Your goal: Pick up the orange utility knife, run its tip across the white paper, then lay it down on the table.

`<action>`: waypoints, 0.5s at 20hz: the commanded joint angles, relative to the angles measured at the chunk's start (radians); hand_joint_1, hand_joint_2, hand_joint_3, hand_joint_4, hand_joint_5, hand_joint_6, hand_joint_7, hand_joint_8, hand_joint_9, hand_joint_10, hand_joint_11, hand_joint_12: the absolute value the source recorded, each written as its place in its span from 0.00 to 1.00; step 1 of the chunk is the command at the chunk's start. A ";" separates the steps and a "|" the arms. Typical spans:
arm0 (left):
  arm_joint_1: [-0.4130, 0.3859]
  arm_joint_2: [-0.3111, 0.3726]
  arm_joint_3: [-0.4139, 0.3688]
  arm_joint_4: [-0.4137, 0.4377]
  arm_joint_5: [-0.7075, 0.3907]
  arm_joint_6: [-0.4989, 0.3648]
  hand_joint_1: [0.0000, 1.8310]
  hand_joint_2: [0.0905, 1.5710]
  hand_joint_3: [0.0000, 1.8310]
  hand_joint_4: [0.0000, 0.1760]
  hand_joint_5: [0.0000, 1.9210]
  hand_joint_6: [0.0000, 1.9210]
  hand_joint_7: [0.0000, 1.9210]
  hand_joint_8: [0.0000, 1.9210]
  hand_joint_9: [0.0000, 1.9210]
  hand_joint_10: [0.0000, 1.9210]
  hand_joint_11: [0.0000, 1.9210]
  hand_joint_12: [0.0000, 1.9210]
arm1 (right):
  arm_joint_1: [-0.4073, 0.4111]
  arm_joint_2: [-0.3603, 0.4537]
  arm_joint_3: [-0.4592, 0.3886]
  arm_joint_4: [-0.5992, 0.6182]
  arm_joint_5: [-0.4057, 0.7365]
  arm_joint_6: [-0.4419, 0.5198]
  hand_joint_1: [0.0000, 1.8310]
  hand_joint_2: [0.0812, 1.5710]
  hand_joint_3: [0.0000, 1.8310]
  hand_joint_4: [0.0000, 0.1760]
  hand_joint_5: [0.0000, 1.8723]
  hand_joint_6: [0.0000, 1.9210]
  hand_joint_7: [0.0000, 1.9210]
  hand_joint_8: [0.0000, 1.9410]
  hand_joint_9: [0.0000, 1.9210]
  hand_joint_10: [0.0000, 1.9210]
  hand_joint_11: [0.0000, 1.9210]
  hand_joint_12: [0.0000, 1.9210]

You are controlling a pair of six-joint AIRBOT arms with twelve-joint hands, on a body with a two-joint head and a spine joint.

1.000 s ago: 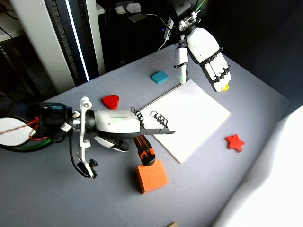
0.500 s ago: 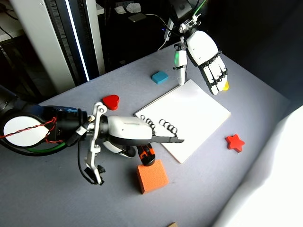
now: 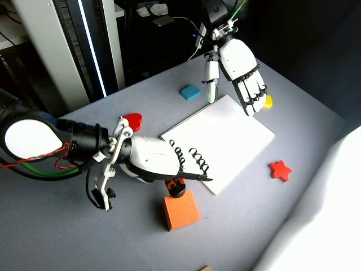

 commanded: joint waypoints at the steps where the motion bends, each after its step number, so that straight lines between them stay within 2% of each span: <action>1: -0.004 0.004 0.003 0.070 -0.061 0.002 0.03 0.78 0.00 0.22 0.03 0.00 0.04 0.00 0.05 0.00 0.00 0.26 | 0.003 0.005 -0.001 0.019 0.050 0.000 0.53 0.68 0.00 0.00 0.00 0.00 0.00 0.00 0.00 0.00 0.00 0.00; 2: -0.003 0.004 0.003 0.070 -0.061 0.003 0.05 0.78 0.00 0.18 0.04 0.01 0.04 0.00 0.05 0.00 0.00 0.26 | -0.003 0.003 -0.002 0.018 0.044 0.001 0.53 0.68 0.01 0.00 0.00 0.00 0.00 0.00 0.00 0.00 0.00 0.00; 4: -0.002 0.003 0.004 0.070 -0.061 0.003 0.04 0.78 0.00 0.19 0.04 0.00 0.04 0.00 0.05 0.00 0.00 0.25 | -0.011 -0.002 -0.002 0.008 0.029 0.013 0.52 0.69 0.01 0.00 0.00 0.00 0.00 0.00 0.00 0.00 0.00 0.00; 7: 0.001 0.003 0.007 0.070 -0.061 0.003 0.03 0.79 0.00 0.12 0.05 0.00 0.03 0.00 0.05 0.00 0.00 0.23 | -0.017 -0.011 -0.001 0.004 0.017 0.013 0.52 0.68 0.00 0.00 0.00 0.00 0.00 0.00 0.00 0.00 0.00 0.00; 10: 0.008 0.004 0.009 0.072 -0.061 0.003 0.03 0.79 0.00 0.12 0.05 0.00 0.03 0.00 0.04 0.00 0.00 0.20 | -0.014 -0.023 0.001 0.004 0.013 0.013 0.53 0.68 0.00 0.00 0.00 0.00 0.00 0.00 0.00 0.00 0.00 0.00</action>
